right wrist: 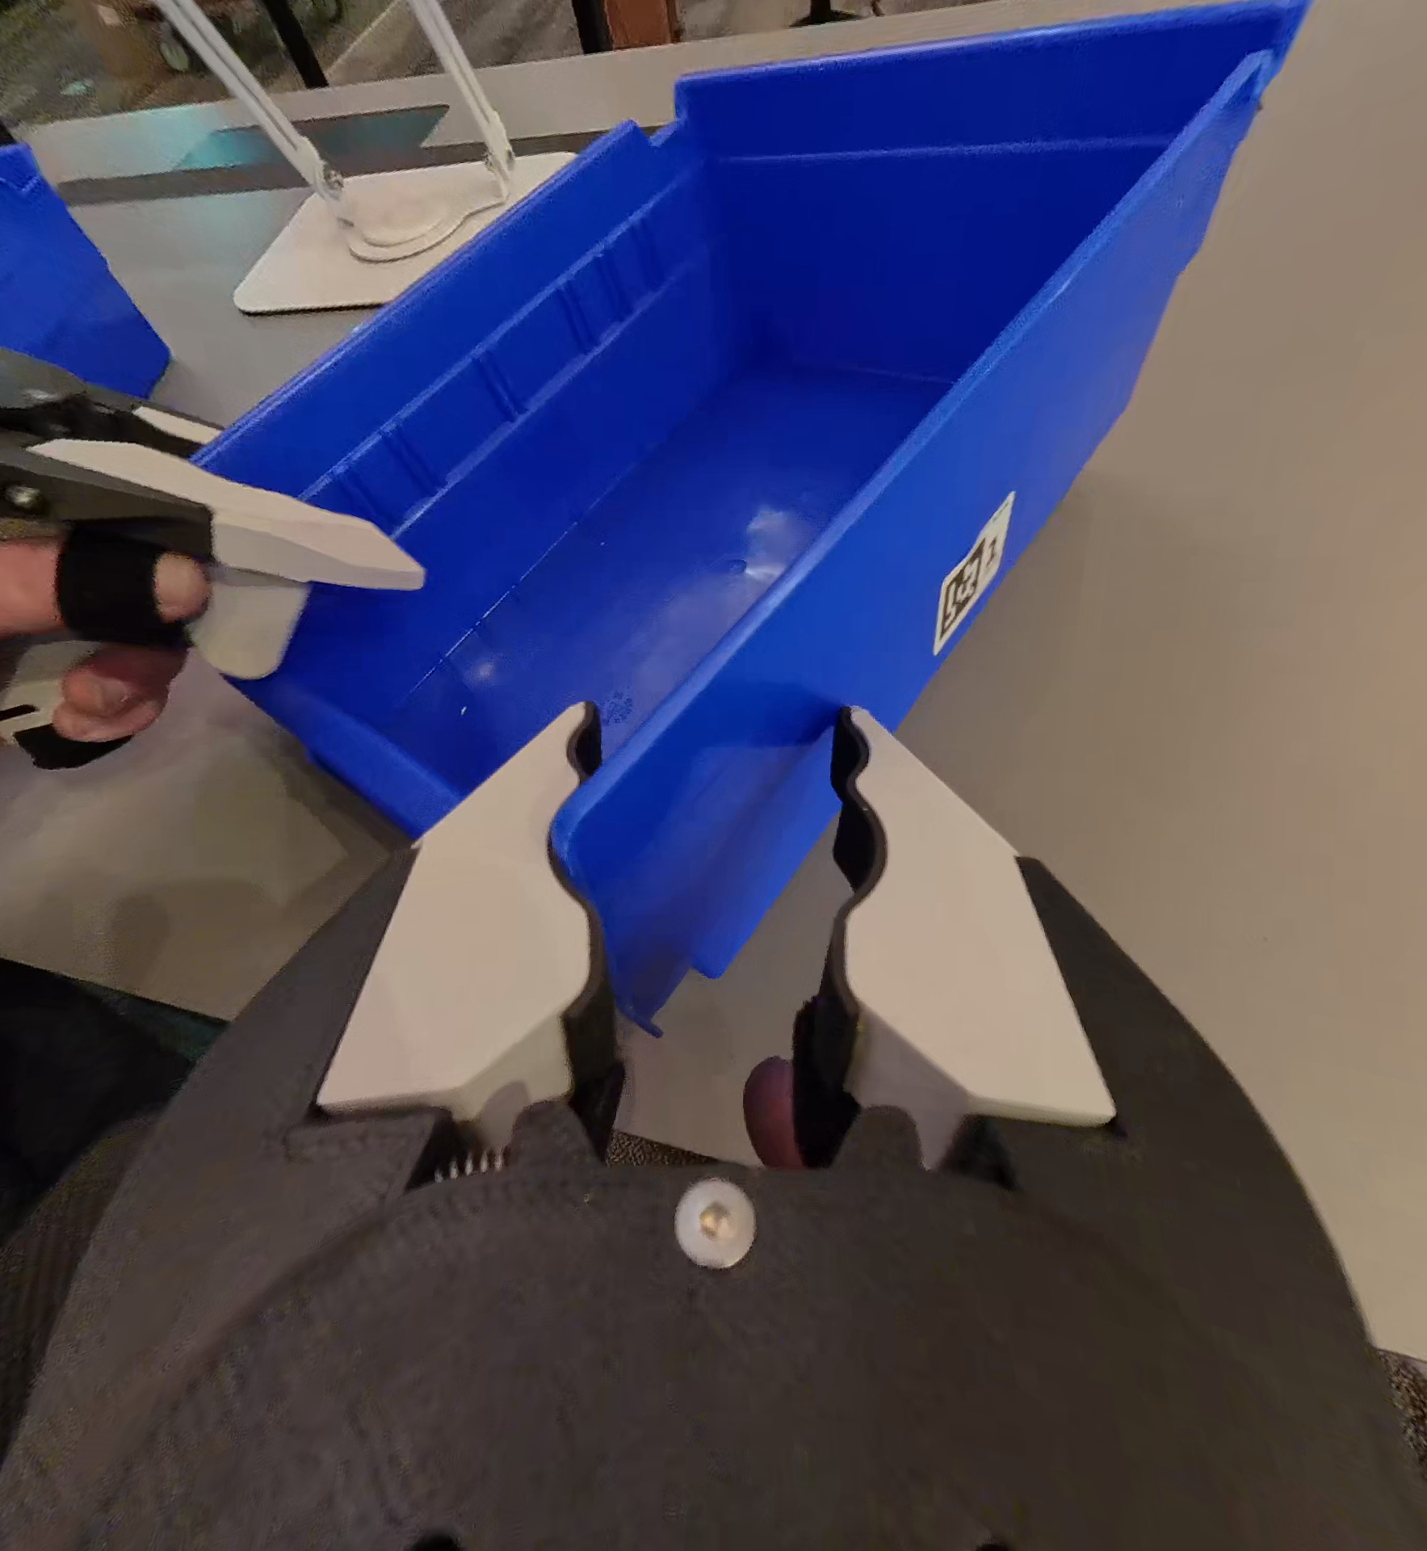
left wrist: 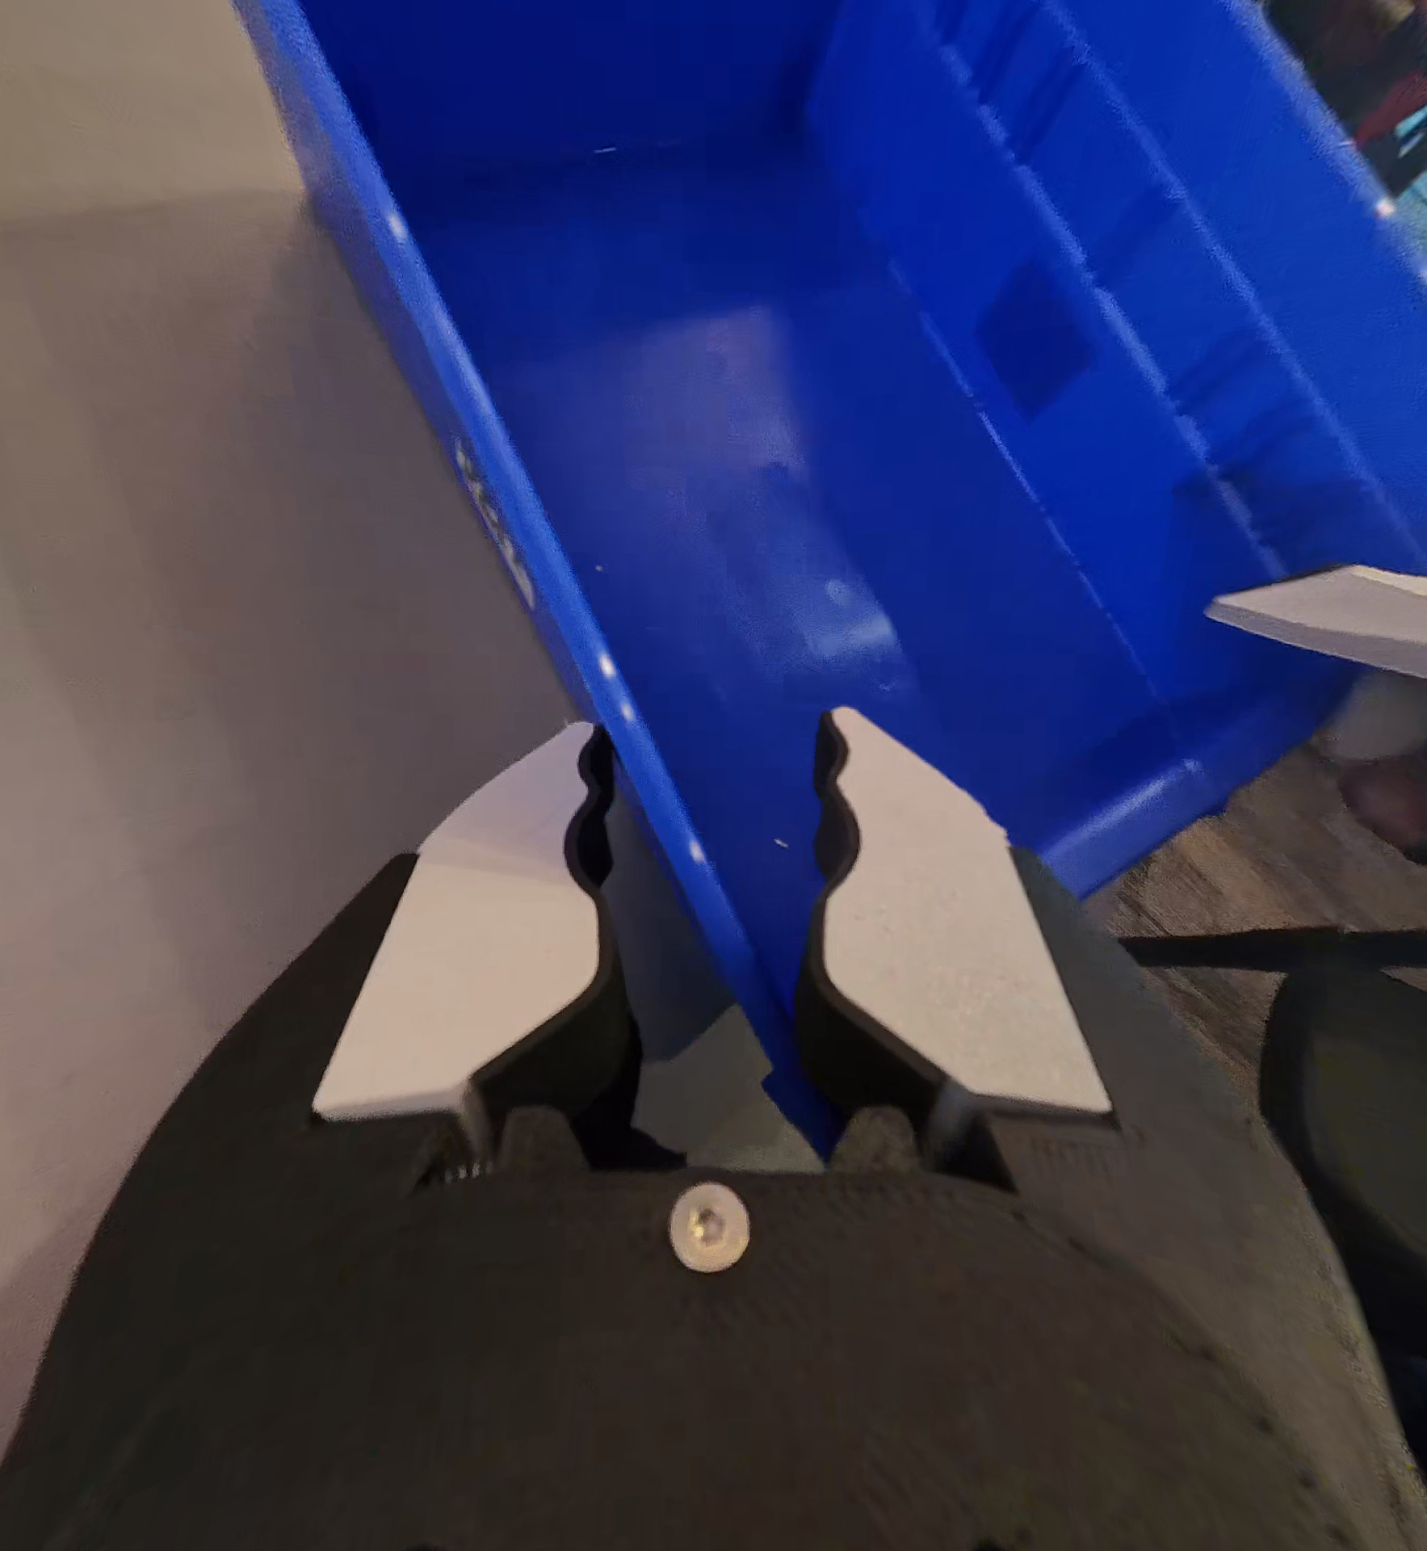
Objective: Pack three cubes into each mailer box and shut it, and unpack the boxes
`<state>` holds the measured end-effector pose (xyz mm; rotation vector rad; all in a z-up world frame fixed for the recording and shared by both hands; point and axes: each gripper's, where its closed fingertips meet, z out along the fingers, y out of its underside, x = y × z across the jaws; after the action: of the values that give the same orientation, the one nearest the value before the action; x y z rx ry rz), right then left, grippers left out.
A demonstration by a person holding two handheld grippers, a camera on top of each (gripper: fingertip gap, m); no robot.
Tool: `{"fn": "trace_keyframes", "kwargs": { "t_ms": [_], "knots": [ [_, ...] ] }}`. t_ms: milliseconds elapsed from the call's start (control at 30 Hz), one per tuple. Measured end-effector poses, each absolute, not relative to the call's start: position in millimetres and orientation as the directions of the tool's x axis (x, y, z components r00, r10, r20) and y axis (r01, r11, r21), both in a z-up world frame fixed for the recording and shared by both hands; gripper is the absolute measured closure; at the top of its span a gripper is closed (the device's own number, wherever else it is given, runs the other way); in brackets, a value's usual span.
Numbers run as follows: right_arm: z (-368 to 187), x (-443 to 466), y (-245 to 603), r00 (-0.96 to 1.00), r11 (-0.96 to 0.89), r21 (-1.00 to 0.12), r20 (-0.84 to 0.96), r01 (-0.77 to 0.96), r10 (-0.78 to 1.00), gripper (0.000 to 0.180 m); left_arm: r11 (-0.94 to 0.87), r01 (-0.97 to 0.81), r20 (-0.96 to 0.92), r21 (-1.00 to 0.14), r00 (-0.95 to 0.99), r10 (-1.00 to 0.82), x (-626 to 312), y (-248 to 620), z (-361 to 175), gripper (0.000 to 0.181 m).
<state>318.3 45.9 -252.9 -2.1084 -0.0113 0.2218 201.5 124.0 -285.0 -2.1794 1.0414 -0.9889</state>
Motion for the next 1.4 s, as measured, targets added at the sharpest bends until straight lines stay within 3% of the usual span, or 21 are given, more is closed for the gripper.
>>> {"fn": "trace_keyframes", "kwargs": {
  "t_ms": [233, 333, 400, 500, 700, 900, 1100, 1200, 1267, 1300, 1400],
  "knots": [
    [-279, 353, 48, 0.992, -0.561, -0.823, -0.125, -0.087, 0.029, 0.157, -0.536, -0.470, 0.436, -0.701, 0.312, -0.844, 213, 104, -273, 0.102],
    [-280, 366, 51, 0.991, -0.556, -0.824, -0.134, -0.109, 0.006, 0.166, -0.547, -0.436, 0.487, -0.715, 0.251, -0.837, 207, 95, -258, 0.108],
    [-280, 373, 55, 0.996, -0.570, -0.818, -0.093, -0.074, 0.004, 0.171, -0.525, -0.377, 0.482, -0.763, 0.209, -0.851, 197, 90, -239, 0.126],
    [-279, 377, 62, 0.998, -0.582, -0.813, -0.058, -0.036, 0.019, 0.177, -0.459, -0.334, 0.401, -0.823, 0.230, -0.887, 164, 92, -213, 0.129],
    [-279, 381, 71, 0.997, -0.589, -0.808, -0.060, -0.023, 0.042, 0.178, -0.383, -0.326, 0.183, -0.864, 0.505, -0.844, 34, 121, -189, 0.128],
    [-279, 392, 74, 0.998, -0.594, -0.804, -0.051, -0.017, 0.041, 0.178, -0.475, -0.331, -0.057, -0.815, 0.862, -0.504, -164, 150, -205, 0.123],
    [-278, 405, 74, 0.999, -0.603, -0.797, -0.028, -0.012, 0.018, 0.178, -0.649, -0.247, -0.054, -0.719, 0.952, -0.302, -262, 148, -250, 0.107],
    [-278, 410, 72, 0.999, -0.602, -0.798, -0.035, -0.027, 0.000, 0.178, -0.699, -0.227, 0.002, -0.678, 0.951, -0.310, -264, 150, -264, 0.119],
    [-279, 415, 69, 0.999, -0.601, -0.798, -0.044, -0.046, -0.018, 0.178, -0.707, -0.226, 0.055, -0.670, 0.935, -0.351, -256, 151, -266, 0.152],
    [-279, 418, 68, 0.998, -0.599, -0.799, -0.047, -0.055, -0.028, 0.178, -0.714, -0.230, 0.058, -0.661, 0.933, -0.355, -256, 153, -267, 0.160],
    [-279, 426, 64, 0.997, -0.596, -0.800, -0.046, -0.069, -0.054, 0.178, -0.721, -0.238, 0.036, -0.651, 0.939, -0.343, -265, 159, -268, 0.167]
  ]
}}
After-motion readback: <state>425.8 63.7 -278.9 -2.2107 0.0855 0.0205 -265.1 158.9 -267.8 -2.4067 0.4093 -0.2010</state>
